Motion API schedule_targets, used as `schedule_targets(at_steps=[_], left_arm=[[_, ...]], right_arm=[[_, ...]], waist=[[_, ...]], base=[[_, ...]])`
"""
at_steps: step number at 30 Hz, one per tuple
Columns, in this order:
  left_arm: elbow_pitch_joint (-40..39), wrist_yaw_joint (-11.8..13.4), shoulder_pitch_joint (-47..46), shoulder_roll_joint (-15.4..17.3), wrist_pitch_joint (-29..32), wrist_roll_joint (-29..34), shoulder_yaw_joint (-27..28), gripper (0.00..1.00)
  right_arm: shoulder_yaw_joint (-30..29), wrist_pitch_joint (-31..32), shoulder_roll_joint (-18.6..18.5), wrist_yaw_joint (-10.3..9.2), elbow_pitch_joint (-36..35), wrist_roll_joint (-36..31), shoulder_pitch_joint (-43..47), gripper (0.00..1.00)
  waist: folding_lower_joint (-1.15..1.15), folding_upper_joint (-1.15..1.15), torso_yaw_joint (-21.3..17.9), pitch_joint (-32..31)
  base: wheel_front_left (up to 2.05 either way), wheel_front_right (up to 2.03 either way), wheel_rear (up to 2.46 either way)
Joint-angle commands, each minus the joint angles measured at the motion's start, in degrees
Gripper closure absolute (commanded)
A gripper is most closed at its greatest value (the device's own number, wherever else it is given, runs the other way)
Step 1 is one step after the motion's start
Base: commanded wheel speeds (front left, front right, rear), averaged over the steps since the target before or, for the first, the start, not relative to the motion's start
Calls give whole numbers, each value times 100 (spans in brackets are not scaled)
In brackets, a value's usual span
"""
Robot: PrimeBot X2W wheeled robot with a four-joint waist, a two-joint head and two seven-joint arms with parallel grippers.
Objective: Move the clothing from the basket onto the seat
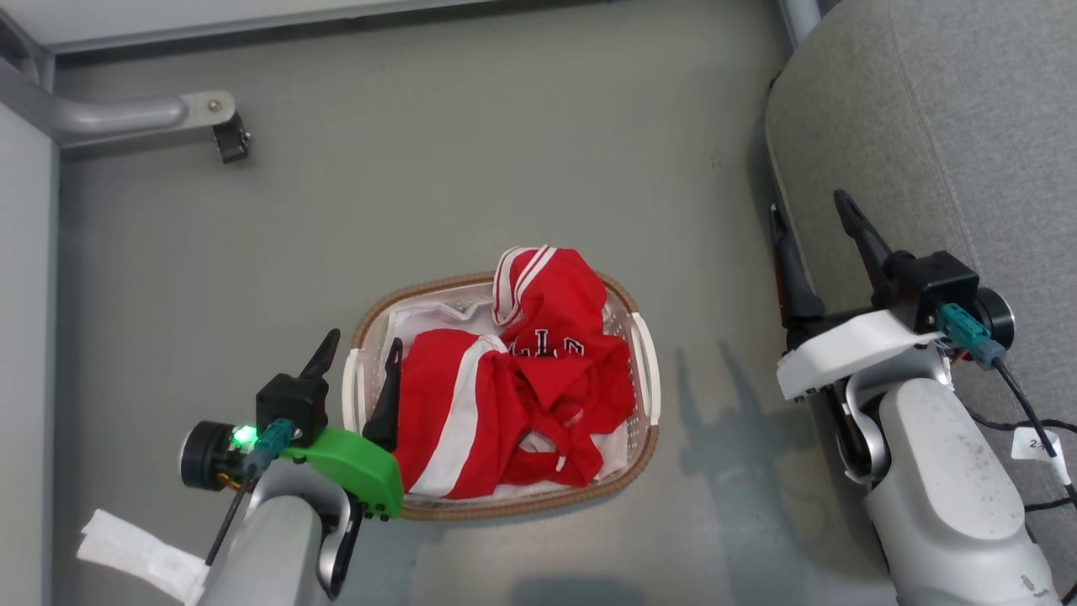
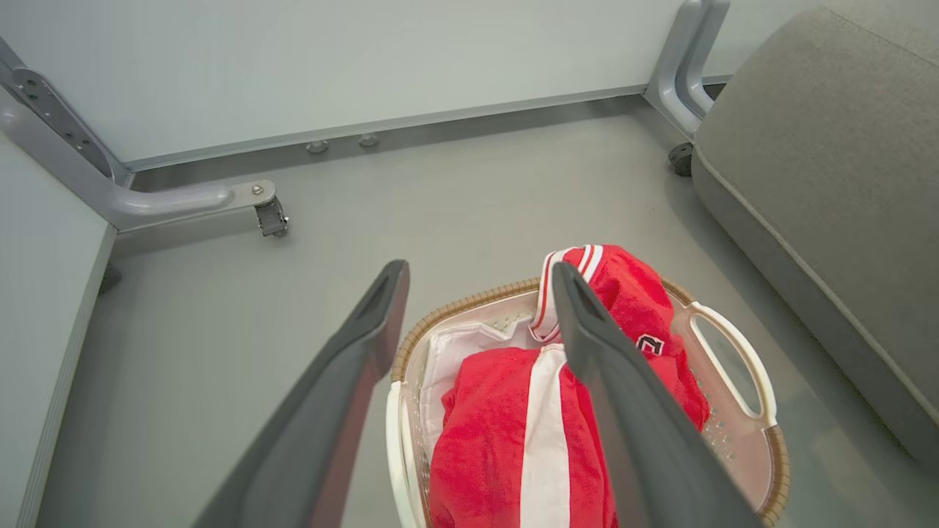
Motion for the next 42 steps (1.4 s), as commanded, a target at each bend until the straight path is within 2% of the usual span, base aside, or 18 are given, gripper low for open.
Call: schedule_targets(at_steps=[1, 8, 16, 28, 42], left_arm=[[154, -30, -259, 15, -40, 104, -98, 0], [830, -61, -897, 28, -101, 259, -702, 0], [1671, -59, -1572, 98, -121, 8, -1239, 0], [2636, -59, -2323, 228, -121, -277, -1558, 0], [3796, -60, -3096, 81, -67, -533, -1853, 0]], right_arm=[[28, -49, 3, 0, -77, -120, -168, 0], [227, -110, 41, 0, -299, -336, -571, 0], [418, -132, 60, -1, -476, -380, -848, 0], [429, -132, 62, -1, -688, -97, -1056, 0], [508, -132, 61, 0, -859, 43, -1163, 0]], waist=[[-1, 0, -231, 627], [-1, 0, -409, 1310], [-1, 0, -606, 1907], [-1, 0, -822, 2490], [-1, 0, -934, 2847]], base=[[0, 0, 0], [0, 0, 0], [0, 0, 0], [0, 0, 0], [0, 0, 0]])
